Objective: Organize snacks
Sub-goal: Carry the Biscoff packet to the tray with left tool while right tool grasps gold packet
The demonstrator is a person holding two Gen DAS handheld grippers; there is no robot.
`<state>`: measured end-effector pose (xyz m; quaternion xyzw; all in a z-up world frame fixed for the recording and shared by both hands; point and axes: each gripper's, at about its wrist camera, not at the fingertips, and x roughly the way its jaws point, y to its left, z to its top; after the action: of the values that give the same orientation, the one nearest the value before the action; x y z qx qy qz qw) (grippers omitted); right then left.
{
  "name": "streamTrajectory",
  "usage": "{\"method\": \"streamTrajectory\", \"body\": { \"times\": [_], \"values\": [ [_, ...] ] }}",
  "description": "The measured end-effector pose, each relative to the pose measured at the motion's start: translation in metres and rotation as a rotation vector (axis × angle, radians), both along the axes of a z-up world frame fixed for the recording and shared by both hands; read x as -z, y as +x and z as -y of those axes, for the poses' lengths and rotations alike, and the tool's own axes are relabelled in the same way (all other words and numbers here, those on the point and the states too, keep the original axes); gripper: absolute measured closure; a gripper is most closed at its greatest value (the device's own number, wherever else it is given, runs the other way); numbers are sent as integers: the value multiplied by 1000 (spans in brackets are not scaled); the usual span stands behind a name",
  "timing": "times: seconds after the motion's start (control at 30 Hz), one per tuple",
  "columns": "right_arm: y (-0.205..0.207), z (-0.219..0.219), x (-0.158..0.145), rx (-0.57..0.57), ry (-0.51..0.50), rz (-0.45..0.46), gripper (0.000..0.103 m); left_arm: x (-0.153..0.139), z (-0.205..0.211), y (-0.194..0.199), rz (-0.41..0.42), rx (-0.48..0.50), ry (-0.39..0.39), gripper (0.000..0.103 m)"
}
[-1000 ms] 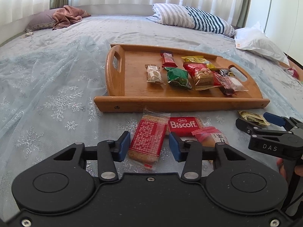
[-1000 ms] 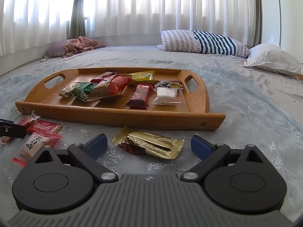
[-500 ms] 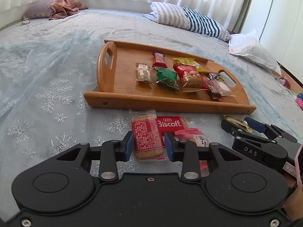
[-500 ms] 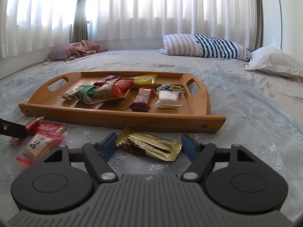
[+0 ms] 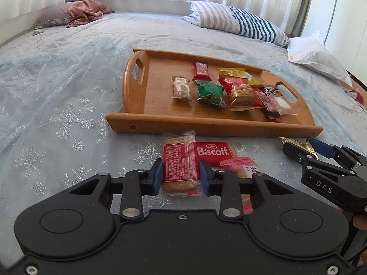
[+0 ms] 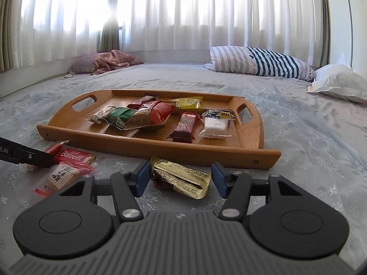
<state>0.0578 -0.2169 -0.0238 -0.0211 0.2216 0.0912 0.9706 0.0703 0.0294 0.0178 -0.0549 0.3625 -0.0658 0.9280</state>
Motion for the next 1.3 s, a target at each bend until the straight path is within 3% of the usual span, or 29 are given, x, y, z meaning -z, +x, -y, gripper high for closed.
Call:
{"method": "streamTrajectory", "body": {
  "times": [0.3, 0.63, 0.8, 1.0, 1.3],
  "values": [
    [-5, -1, -13, -2, 19, 9, 43, -29, -3, -2, 72, 9, 16, 72],
    [14, 6, -50, 11, 0, 83, 43, -61, -10, 34, 119, 13, 16, 72],
    [50, 15, -66, 19, -15, 87, 43, -76, -13, 67, 139, 10, -7, 72],
    [112, 32, -76, 61, 20, 26, 43, -85, -13, 113, 140, 16, -25, 72],
    [203, 43, -68, 111, 76, -106, 42, -67, 6, 185, 90, 17, 13, 72]
  ]
}}
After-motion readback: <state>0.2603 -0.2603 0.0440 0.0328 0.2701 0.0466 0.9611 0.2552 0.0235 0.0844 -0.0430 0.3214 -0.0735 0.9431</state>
